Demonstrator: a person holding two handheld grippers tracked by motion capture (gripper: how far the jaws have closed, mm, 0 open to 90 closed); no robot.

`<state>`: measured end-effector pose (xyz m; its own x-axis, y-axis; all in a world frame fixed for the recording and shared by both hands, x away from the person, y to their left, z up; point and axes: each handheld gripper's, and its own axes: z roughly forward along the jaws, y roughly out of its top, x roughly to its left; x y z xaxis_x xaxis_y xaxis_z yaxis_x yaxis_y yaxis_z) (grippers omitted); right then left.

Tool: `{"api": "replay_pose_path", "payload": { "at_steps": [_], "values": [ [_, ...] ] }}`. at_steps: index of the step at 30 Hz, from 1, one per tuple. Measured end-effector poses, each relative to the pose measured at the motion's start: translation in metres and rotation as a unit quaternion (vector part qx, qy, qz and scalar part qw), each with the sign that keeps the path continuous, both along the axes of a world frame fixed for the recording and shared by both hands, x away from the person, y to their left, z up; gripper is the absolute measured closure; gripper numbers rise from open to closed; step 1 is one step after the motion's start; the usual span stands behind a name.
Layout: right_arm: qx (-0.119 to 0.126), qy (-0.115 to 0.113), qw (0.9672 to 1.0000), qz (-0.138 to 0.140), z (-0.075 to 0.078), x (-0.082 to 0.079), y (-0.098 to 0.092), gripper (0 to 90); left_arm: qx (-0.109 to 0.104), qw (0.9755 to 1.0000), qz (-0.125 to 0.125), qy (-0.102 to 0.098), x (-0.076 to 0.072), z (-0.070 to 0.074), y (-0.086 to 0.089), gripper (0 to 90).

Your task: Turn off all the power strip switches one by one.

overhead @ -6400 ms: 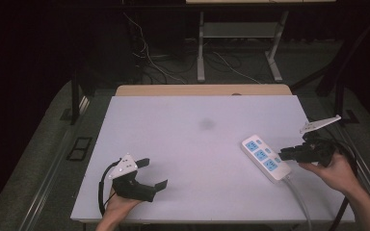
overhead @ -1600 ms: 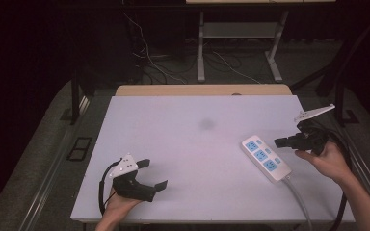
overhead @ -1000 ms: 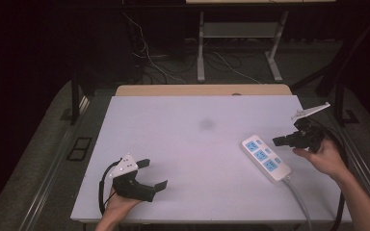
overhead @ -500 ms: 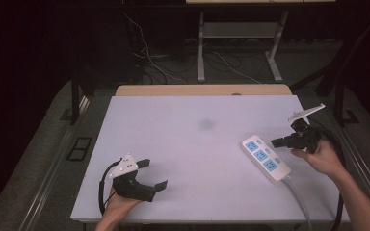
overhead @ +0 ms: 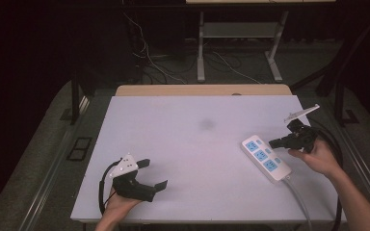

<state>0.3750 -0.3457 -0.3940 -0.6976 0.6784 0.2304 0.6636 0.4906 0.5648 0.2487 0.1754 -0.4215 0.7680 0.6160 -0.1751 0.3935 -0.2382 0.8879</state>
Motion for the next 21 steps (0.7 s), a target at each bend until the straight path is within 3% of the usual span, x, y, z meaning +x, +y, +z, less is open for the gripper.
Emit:
{"api": "replay_pose_path", "payload": {
  "at_steps": [21],
  "values": [
    [-0.006, 0.017, 0.9998, 0.008, -0.016, 0.004, 0.008, 90.0, -0.001, 1.0, 0.0, 0.002, 0.0, -0.001, 0.0, 0.0]
  ]
}}
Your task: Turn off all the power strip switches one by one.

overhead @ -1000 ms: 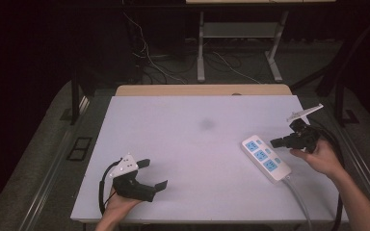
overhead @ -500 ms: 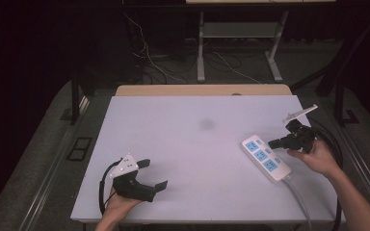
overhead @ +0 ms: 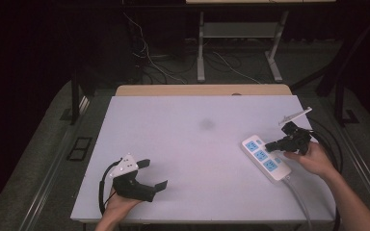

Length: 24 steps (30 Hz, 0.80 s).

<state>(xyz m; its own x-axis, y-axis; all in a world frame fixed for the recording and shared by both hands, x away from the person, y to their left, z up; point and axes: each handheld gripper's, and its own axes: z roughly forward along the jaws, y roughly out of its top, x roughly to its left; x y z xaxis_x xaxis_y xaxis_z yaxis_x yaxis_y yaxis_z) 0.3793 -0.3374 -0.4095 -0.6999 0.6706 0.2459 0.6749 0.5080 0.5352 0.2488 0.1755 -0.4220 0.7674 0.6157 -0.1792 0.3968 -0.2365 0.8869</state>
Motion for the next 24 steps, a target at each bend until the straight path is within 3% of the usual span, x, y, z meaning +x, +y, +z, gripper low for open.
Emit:
{"api": "replay_pose_path", "payload": {
  "at_steps": [16, 20, 24],
  "values": [
    [-0.005, 0.002, 1.0, 0.005, -0.002, 0.001, 0.001, 90.0, -0.003, 1.0, 0.003, -0.001, -0.001, 0.001, 0.001, 0.0],
    [-0.021, -0.013, 0.9997, 0.0, -0.001, -0.002, -0.002, 90.0, -0.004, 1.0, 0.003, -0.002, -0.001, 0.001, 0.002, 0.0],
    [0.004, -0.01, 0.9999, -0.008, -0.005, -0.004, -0.008, 90.0, -0.001, 1.0, 0.001, -0.001, -0.001, 0.001, 0.001, 0.0]
  ]
}}
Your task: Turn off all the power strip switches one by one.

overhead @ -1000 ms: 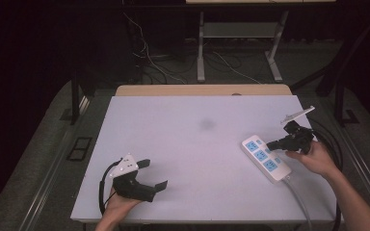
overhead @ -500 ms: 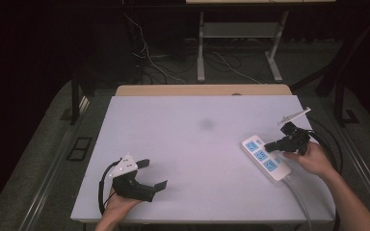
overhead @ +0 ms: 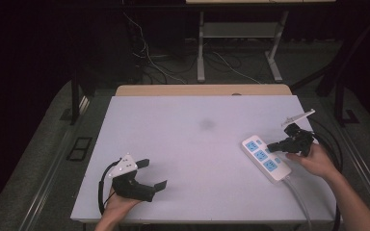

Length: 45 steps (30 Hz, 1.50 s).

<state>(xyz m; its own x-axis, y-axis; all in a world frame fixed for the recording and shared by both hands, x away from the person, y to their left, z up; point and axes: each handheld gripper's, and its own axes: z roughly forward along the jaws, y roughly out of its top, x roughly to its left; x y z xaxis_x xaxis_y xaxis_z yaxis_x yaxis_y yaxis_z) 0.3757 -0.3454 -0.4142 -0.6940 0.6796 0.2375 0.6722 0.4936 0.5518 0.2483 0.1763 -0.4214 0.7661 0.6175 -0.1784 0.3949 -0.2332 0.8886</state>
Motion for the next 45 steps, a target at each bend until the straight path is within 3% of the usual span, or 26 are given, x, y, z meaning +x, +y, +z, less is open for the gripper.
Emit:
{"api": "replay_pose_path", "payload": {
  "at_steps": [4, 12, 24, 26, 29, 45],
  "values": [
    [0.009, -0.004, 0.9999, -0.004, -0.0018, -0.002, -0.0016, 90.0, 0.0, 1.0, 0.001, 0.001, 0.0006, -0.0003, -0.0004, 0.0],
    [0.005, -0.002, 1.0, -0.004, -0.0014, -0.0018, -0.0005, 90.0, 0.0, 1.0, 0.002, 0.0, 0.0001, 0.0, 0.0004, 0.0],
    [-0.003, -0.017, 0.9998, -0.004, -0.0017, -0.0055, 0.0016, 90.0, 0.002, 1.0, 0.001, -0.002, -0.0006, 0.0006, -0.0001, 0.0],
    [-0.005, -0.013, 0.9999, 0.001, -0.0021, -0.0066, 0.0033, 90.0, 0.002, 1.0, 0.002, -0.002, -0.0005, 0.0005, 0.0002, 0.0],
    [-0.023, -0.025, 0.9994, 0.005, -0.0009, -0.0083, 0.0077, 90.0, 0.001, 1.0, 0.003, -0.001, -0.0002, 0.0004, -0.0004, 0.0],
    [-0.012, -0.017, 0.9998, -0.001, -0.0006, -0.0077, 0.0053, 90.0, 0.001, 1.0, 0.004, -0.001, 0.0, 0.0002, 0.001, 0.0]
  ]
}}
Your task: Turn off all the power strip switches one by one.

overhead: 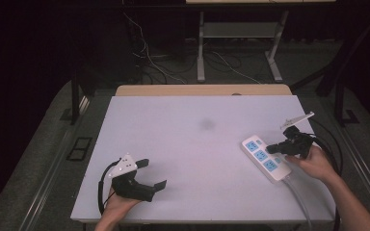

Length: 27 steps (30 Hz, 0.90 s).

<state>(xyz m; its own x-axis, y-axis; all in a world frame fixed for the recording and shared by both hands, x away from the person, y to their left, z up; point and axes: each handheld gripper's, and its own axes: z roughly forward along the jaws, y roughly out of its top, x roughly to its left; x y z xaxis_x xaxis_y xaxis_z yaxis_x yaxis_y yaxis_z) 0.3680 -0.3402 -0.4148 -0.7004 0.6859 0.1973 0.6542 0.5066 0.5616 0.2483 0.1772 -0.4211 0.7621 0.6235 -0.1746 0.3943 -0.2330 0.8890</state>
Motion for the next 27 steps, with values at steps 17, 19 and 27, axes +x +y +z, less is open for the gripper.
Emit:
{"api": "replay_pose_path", "payload": {
  "at_steps": [17, 19, 27],
  "values": [
    [0.028, -0.007, 0.9995, -0.007, 0.018, 0.003, -0.006, 90.0, -0.001, 1.0, 0.002, -0.001, 0.0, 0.0, 0.001, 0.0],
    [0.026, -0.009, 0.9996, -0.006, 0.023, 0.005, -0.005, 90.0, 0.0, 1.0, 0.002, -0.001, 0.0, 0.0, 0.001, 0.0],
    [0.025, -0.018, 0.9995, -0.004, 0.04, 0.01, -0.002, 90.0, -0.003, 1.0, 0.003, -0.002, -0.001, 0.001, 0.002, 0.0]
  ]
}}
